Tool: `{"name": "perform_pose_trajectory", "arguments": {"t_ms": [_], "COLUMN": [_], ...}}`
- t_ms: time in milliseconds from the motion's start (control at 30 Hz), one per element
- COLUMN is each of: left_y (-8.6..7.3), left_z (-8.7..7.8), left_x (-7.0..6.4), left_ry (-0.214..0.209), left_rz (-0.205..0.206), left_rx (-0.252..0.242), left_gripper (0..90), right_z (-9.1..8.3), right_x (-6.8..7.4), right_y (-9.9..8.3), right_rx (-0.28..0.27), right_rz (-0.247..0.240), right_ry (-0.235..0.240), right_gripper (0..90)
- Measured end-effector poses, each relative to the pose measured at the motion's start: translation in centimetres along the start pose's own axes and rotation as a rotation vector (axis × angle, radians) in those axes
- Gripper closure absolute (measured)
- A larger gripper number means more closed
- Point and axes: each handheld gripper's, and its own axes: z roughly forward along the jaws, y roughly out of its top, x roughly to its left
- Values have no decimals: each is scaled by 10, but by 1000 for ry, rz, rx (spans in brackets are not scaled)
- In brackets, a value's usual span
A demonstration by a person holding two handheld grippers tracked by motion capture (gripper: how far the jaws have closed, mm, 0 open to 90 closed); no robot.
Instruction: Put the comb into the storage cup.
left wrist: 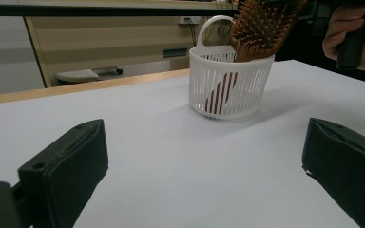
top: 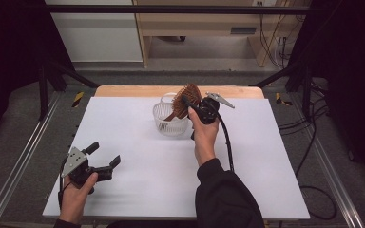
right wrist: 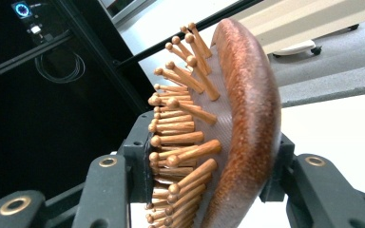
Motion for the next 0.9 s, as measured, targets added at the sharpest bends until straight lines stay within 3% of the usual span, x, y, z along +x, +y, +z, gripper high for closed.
{"name": "perform_pose_trajectory", "arguments": {"t_ms": [300,900], "left_y": [0,0], "left_z": [0,1], "left_x": [0,-1], "left_ry": [-1,-8], "left_rz": [1,3], "left_rx": [2,10], "left_gripper": [17,17], "right_z": [-1,-1], "right_x": [-7,-9], "right_y": [2,2], "right_rx": [31,48], "right_rz": [1,-7], "right_ry": [2,17], "right_gripper": [483,462]}}
